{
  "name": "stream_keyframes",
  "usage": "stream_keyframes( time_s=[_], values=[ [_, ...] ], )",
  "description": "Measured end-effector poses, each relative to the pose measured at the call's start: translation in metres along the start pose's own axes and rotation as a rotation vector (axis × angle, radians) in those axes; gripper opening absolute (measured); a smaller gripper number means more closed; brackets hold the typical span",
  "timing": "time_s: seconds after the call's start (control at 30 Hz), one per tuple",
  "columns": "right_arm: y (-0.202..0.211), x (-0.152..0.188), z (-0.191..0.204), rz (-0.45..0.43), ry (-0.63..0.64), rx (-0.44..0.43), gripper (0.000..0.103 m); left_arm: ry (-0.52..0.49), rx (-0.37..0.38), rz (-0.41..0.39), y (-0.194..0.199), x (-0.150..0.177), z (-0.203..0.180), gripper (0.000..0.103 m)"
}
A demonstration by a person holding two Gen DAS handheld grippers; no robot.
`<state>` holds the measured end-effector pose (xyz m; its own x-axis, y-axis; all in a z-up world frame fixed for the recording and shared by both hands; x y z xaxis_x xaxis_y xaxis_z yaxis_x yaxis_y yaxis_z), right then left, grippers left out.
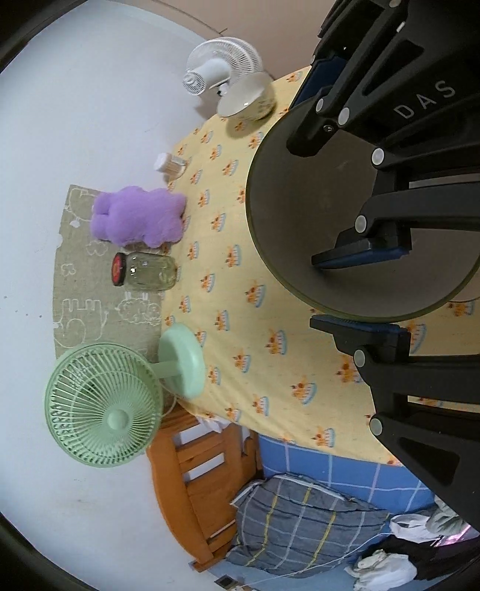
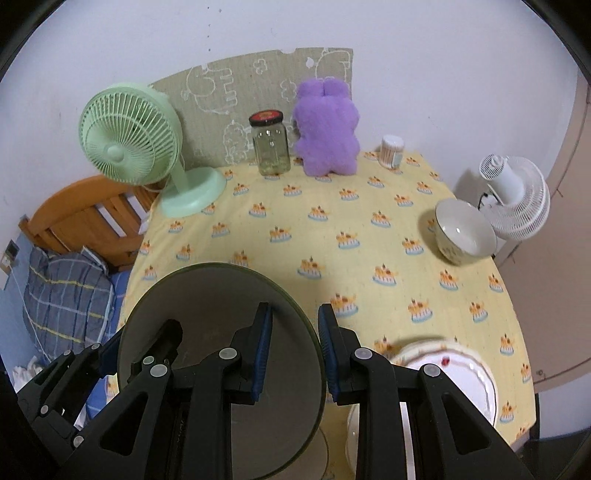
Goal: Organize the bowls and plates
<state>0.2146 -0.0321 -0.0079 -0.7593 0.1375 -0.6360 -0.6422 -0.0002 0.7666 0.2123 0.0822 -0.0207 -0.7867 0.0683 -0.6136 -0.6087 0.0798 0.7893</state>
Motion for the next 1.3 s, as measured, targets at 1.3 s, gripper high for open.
stream_keyframes(
  time_s=[1.3],
  values=[
    [-0.030, 0.097, -0.003, 0.149, 0.039, 0.042, 0.029, 0.031, 0.031, 0.186, -0.034, 0.096, 0.002, 0.024]
  ],
)
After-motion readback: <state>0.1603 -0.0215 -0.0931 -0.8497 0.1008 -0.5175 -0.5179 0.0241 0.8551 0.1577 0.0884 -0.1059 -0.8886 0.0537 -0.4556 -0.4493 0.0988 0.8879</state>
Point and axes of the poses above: each gripper's, at about its wrist camera, not at the fingertips, and y roughly against the way its jaws point, z to its left, x to its underside, the point moved 5 cm from there along -y, roughly the way its jaws point, and after that the axes turned 2 degrees about -y, right-handed, at the moved point
